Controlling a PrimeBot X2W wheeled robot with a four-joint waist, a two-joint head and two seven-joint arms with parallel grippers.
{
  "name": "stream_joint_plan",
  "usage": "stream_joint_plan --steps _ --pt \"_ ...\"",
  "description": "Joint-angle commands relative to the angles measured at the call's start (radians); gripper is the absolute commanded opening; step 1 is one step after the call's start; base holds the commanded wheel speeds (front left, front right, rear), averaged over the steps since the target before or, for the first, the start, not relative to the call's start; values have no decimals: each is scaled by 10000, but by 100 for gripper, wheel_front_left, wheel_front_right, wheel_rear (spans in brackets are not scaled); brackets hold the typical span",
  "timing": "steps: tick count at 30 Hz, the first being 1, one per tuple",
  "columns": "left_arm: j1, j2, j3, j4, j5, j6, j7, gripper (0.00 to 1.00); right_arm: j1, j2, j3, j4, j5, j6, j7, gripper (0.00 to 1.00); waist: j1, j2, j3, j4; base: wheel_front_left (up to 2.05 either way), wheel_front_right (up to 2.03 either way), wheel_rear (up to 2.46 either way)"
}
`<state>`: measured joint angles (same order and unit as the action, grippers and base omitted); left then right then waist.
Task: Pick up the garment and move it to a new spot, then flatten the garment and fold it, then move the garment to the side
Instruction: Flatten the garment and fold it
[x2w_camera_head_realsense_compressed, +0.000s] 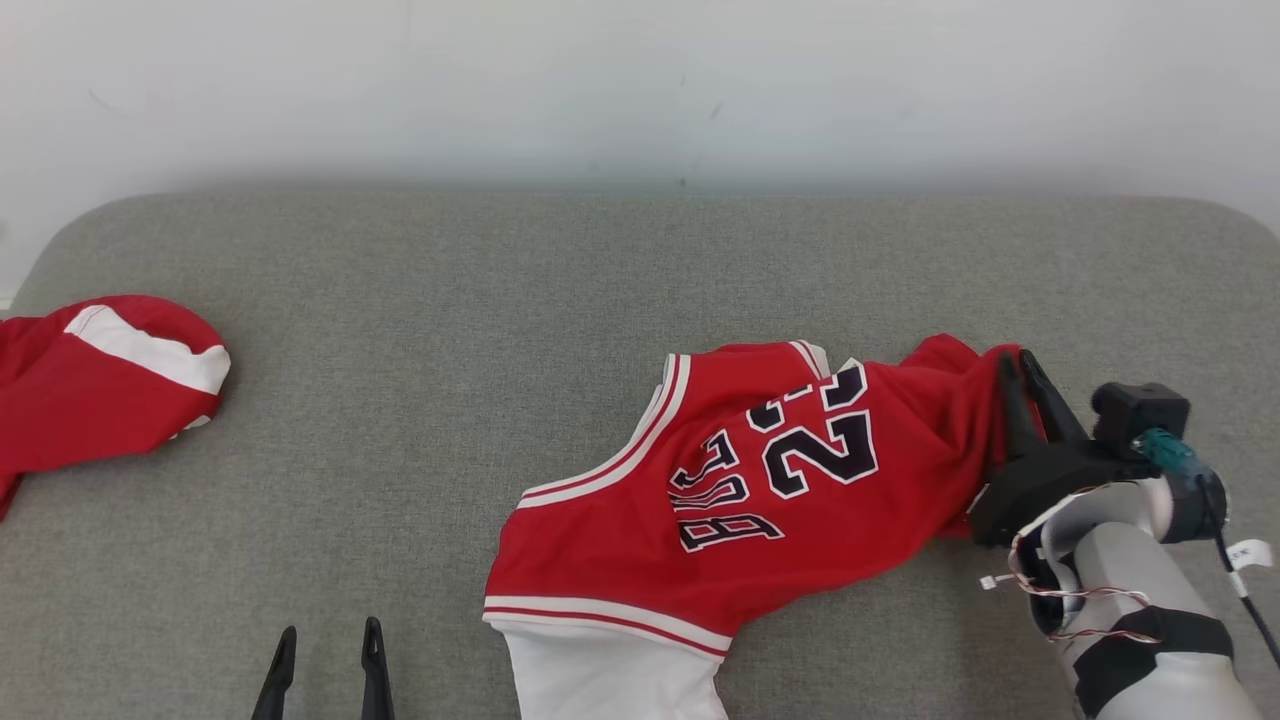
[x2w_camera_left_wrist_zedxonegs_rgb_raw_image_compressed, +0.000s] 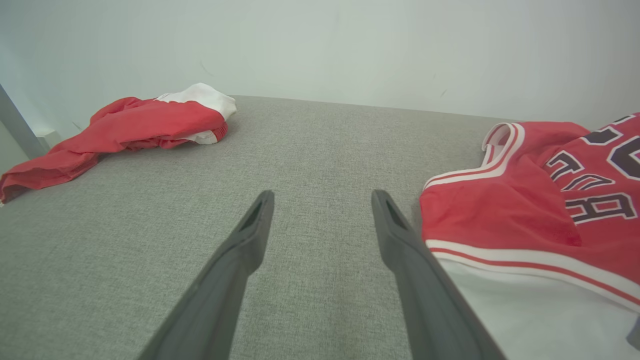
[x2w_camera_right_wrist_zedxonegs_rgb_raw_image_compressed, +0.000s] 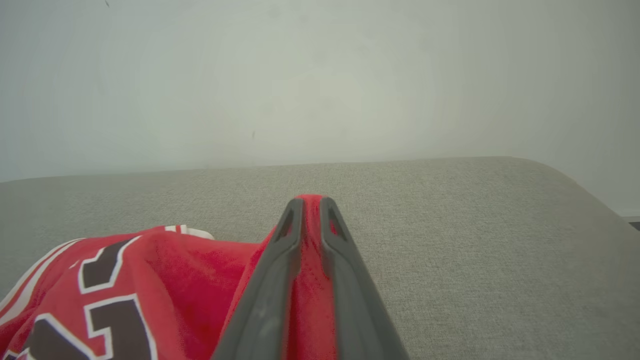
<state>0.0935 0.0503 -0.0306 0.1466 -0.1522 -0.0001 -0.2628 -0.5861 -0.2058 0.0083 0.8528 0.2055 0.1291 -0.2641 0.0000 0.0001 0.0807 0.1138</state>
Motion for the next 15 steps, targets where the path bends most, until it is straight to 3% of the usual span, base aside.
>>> stream_joint_plan --steps 1,7,15 --pt "-40 -3 9 13 -47 48 -31 100 61 113 -4 -75 -124 32 -4 100 0 -1 -29 -6 0 0 0" --pt "280 0 70 34 -165 142 -31 100 877 209 -252 -1687 -458 32 -3 100 0 -1 -221 -338 0 0 0" --pt "292 -2 -190 153 -153 -141 -31 100 2793 426 -784 -3707 -146 32 -3 100 0 -1 -315 -601 0 0 0"
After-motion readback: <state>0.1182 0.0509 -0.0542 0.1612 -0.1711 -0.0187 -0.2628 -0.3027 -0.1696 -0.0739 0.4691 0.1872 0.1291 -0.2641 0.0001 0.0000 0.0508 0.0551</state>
